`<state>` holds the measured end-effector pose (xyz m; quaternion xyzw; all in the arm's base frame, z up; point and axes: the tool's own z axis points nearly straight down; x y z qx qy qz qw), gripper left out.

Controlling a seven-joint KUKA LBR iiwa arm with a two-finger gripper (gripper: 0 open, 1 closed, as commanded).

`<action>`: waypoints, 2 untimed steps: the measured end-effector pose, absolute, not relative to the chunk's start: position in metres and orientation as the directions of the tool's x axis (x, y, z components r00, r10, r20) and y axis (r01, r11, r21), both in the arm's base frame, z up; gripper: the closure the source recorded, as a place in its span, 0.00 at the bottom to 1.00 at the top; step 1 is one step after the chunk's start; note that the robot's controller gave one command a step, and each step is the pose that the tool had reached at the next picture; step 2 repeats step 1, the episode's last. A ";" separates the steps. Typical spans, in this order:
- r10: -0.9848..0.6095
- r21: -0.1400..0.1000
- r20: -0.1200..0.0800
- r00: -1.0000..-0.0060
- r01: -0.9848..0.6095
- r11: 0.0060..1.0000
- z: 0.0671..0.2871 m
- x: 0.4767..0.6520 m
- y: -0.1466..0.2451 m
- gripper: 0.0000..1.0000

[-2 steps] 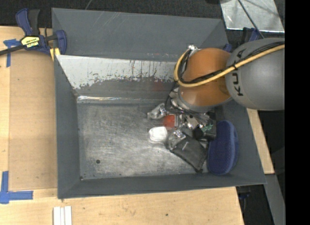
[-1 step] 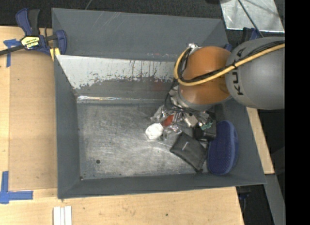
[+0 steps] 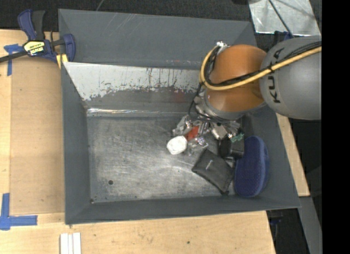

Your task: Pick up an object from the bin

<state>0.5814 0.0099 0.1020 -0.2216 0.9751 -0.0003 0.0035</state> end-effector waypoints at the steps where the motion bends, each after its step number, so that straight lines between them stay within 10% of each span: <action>1: -0.427 -0.001 -0.005 -0.904 -0.427 0.904 0.104 0.582 0.009 1.00; 2: -0.427 -0.001 -0.005 -0.904 -0.427 0.904 0.104 0.582 0.009 1.00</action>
Offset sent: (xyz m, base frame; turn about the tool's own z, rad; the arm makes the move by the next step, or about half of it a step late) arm -0.0001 0.0002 0.0012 0.0000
